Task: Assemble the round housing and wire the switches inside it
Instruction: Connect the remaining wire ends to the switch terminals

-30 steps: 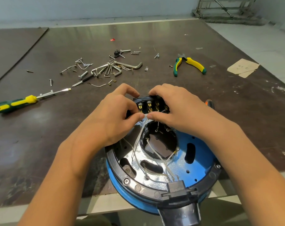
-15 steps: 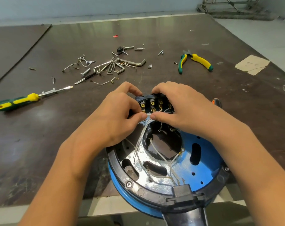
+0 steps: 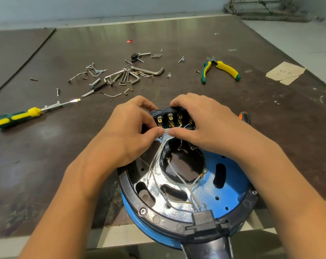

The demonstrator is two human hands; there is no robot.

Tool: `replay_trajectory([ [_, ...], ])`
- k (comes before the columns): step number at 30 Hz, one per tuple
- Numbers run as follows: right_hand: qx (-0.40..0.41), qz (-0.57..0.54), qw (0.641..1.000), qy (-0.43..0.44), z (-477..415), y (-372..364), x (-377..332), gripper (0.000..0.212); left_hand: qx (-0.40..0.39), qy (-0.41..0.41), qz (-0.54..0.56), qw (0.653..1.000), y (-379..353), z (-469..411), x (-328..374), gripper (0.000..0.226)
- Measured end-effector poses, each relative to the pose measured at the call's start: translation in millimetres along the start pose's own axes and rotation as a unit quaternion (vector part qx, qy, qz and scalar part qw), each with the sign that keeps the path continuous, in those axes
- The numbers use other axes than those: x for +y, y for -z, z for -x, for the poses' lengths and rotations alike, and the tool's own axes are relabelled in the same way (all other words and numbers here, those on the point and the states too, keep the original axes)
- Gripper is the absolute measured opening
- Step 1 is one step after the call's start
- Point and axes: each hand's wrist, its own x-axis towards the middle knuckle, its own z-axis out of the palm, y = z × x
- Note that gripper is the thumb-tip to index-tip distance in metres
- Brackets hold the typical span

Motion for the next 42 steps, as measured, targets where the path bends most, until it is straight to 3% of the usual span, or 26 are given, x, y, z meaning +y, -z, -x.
replay_trajectory([
  [23,0.017,-0.032,0.999,-0.012,-1.6,0.0,1.2,0.036,0.053,-0.016,-0.019,0.998,2.7,3.1,14.9,0.013],
  [32,0.021,-0.050,0.998,-0.021,-3.3,0.9,2.0,0.040,0.027,-0.008,-0.034,0.999,5.9,-2.2,19.9,0.056],
  [42,0.038,-0.051,0.998,-0.011,-3.0,-2.3,5.0,0.040,0.026,-0.037,-0.060,0.997,3.1,-3.2,14.8,0.055],
])
